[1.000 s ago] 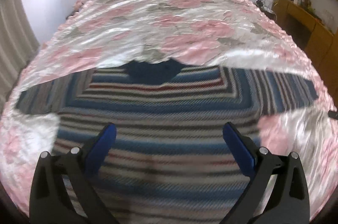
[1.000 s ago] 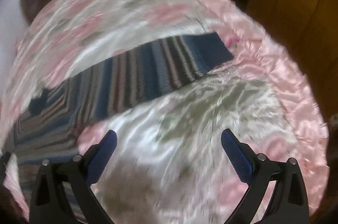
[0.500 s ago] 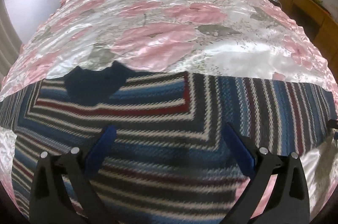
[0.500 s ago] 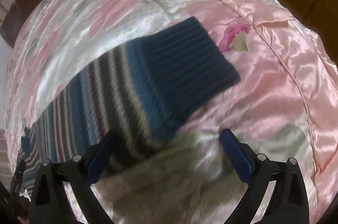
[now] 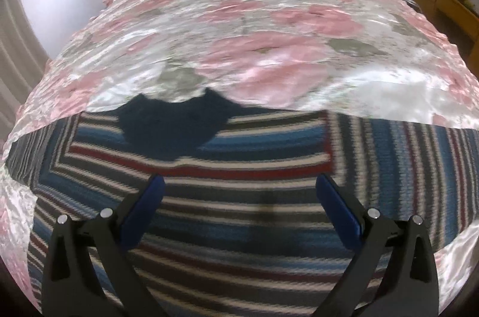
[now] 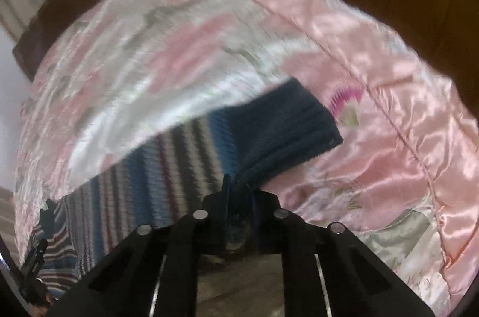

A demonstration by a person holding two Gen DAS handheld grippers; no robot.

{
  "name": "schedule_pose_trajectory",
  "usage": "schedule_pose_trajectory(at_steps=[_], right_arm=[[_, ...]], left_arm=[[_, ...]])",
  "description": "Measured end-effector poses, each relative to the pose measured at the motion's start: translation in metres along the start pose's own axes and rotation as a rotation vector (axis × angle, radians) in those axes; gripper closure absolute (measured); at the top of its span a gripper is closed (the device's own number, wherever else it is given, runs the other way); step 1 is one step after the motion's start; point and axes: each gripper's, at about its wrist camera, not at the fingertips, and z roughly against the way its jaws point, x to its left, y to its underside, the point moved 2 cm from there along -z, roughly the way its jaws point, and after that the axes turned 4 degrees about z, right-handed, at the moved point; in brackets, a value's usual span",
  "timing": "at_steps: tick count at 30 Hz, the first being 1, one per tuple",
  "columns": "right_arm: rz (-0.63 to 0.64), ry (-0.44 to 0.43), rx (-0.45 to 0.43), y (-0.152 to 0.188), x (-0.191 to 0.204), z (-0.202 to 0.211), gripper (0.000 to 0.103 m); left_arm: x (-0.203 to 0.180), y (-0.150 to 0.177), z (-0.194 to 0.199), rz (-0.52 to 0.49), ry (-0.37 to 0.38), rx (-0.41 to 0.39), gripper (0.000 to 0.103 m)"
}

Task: Fold small clothes
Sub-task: 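Fold the held sleeve across the sweater body with the right tool, release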

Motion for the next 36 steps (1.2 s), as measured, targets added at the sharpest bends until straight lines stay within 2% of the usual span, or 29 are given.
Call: schedule_pose_trajectory(at_steps=[4,5,11,16,21,22,25,26,27,29,31,36], right_arm=[[0.162,0.003,-0.056,0.008,0.054,0.030,0.092],[0.228,-0.005,-0.065,0.012,0.080,0.037,0.092],[0.440,-0.064,-0.073,0.044,0.191,0.044,0.092],[0.542,-0.165,-0.028,0.084,0.272,0.034,0.092],[0.628,-0.230,0.054,0.133,0.336,0.007,0.092],[0.638,-0.233,0.079,0.141,0.343,0.000,0.091],[0.663,-0.232,0.154,0.165,0.355,-0.021,0.073],[0.669,-0.248,0.171,0.171,0.354,-0.023,0.072],[0.672,-0.269,0.177,0.175,0.352,-0.021,0.072],[0.670,-0.310,0.187,0.178,0.344,-0.012,0.060],[0.653,-0.349,0.172,0.177,0.333,0.005,0.052],[0.639,-0.302,0.100,0.164,0.283,0.043,0.051]], left_arm=[[0.038,-0.002,-0.001,-0.007,-0.006,0.015,0.003],[0.046,-0.002,-0.001,-0.006,-0.015,0.015,0.003],[0.100,-0.004,-0.005,0.058,-0.028,0.048,0.003],[0.126,-0.005,-0.001,0.051,-0.033,0.032,0.003],[0.139,-0.002,-0.002,0.050,0.019,0.064,0.003],[0.140,-0.001,-0.003,0.053,0.025,0.075,0.003],[0.139,0.004,-0.009,0.057,0.056,0.113,0.003],[0.138,0.006,-0.010,0.059,0.070,0.126,0.003],[0.136,0.008,-0.010,0.062,0.082,0.134,0.003],[0.130,0.012,-0.009,0.075,0.120,0.158,0.003],[0.115,0.017,-0.005,0.080,0.183,0.192,0.003],[0.063,0.027,-0.005,0.059,0.328,0.295,0.003]])
